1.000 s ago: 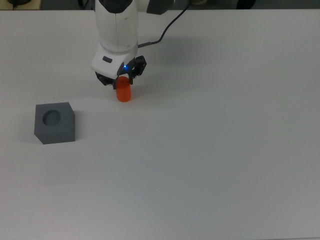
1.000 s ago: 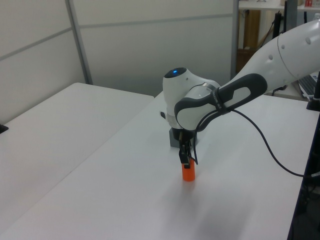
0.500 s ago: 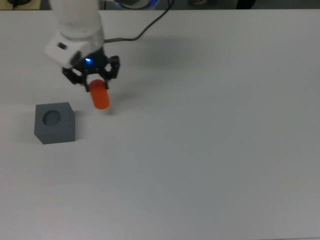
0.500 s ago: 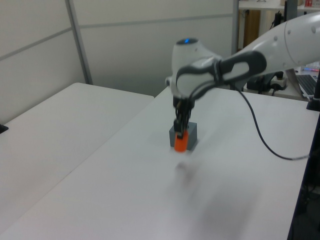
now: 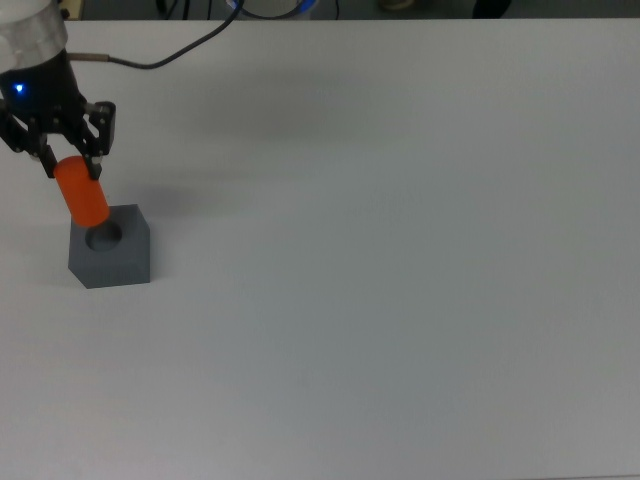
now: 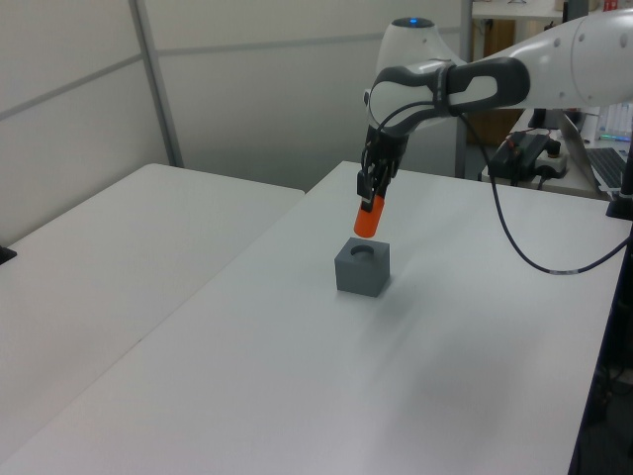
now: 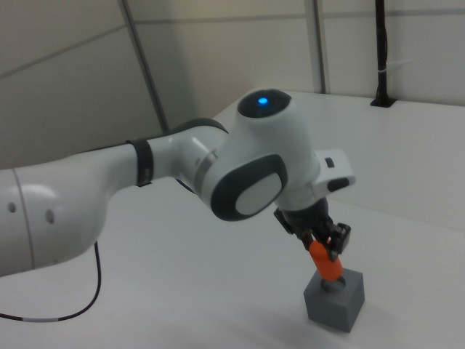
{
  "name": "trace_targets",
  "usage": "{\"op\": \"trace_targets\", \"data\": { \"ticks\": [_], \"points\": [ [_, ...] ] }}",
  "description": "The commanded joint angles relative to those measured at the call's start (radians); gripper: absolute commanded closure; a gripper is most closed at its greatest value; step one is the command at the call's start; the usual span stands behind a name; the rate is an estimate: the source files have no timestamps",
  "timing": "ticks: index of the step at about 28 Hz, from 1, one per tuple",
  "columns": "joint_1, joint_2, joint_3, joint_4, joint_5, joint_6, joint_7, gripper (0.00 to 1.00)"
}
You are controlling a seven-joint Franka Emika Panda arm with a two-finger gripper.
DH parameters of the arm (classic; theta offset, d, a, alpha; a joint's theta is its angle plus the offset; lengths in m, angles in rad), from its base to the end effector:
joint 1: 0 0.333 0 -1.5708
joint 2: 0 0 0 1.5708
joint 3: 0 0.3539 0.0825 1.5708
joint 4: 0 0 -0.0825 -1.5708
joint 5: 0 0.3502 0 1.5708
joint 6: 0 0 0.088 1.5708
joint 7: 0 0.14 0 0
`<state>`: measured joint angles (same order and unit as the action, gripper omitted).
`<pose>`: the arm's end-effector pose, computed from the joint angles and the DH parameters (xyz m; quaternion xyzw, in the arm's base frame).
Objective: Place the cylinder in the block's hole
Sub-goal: 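Lift the orange cylinder and carry it over the grey block's hole, then lower the orange cylinder into the hole of the grey block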
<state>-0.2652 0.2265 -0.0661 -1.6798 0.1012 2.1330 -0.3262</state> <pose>0.6039 -0.1963 0.5058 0.9926 -0.0228 0.1196 0.0003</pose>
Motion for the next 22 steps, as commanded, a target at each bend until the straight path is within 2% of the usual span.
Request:
{"op": "trace_targets", "data": {
  "ticks": [1, 22],
  "points": [
    [0.003, 0.073, -0.006, 0.055, 0.035, 0.030, 0.015, 1.00],
    [0.006, 0.100, -0.001, 0.049, 0.029, 0.039, 0.015, 1.00]
  ]
}}
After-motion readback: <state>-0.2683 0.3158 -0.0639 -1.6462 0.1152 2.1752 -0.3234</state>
